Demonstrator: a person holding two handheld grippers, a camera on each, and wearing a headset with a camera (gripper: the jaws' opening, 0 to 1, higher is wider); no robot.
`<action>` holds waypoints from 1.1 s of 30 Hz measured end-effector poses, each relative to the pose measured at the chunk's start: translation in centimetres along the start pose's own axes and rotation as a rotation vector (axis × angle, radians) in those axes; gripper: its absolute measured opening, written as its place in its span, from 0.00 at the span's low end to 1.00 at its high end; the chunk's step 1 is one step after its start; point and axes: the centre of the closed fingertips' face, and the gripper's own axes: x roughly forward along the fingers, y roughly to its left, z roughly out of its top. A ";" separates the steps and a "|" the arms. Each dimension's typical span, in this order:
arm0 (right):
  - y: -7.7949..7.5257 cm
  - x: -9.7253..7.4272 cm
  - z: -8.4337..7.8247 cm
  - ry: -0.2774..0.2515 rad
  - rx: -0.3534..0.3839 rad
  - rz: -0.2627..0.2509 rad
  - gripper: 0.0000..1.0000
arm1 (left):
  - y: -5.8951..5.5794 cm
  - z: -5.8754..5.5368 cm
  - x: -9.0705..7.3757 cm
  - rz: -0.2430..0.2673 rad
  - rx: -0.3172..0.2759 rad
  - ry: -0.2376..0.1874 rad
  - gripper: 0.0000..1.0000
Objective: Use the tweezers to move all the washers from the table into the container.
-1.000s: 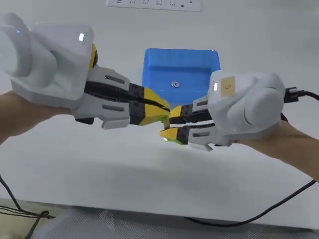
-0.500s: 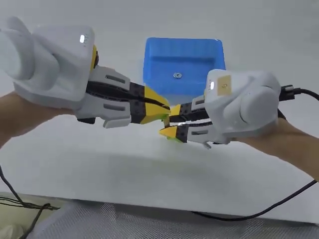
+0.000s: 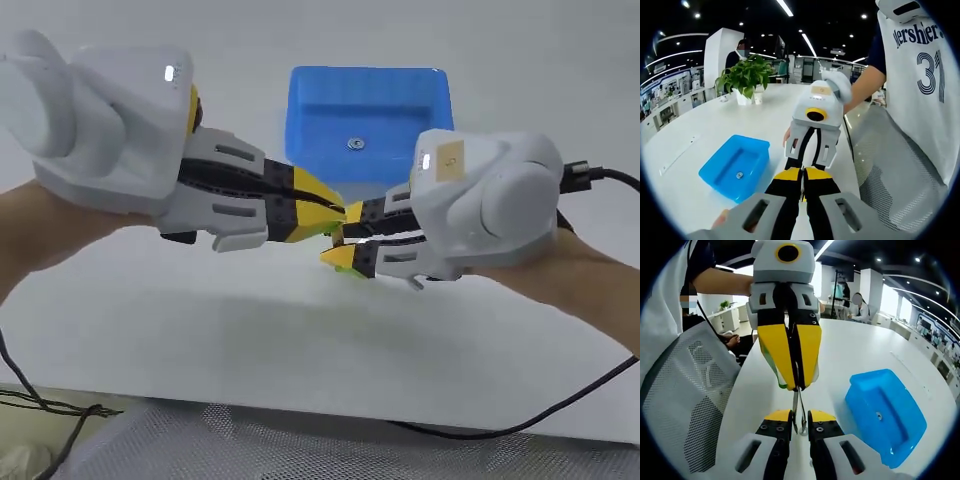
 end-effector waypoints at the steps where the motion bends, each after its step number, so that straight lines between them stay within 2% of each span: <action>1: 0.0 0.0 0.0 0.000 -0.001 0.000 0.13 | 0.0 0.0 0.0 0.000 0.000 0.000 0.05; 9: 0.0 0.2 0.2 -0.001 -0.002 0.004 0.13 | 0.0 0.0 -0.3 0.017 0.022 0.011 0.05; 21: 0.2 0.2 -0.1 0.006 0.004 0.005 0.13 | -0.3 -0.1 0.0 0.015 0.013 0.008 0.05; 33: 0.4 0.2 -0.9 0.030 0.000 0.015 0.13 | -0.8 -0.3 -0.1 0.008 0.040 0.037 0.05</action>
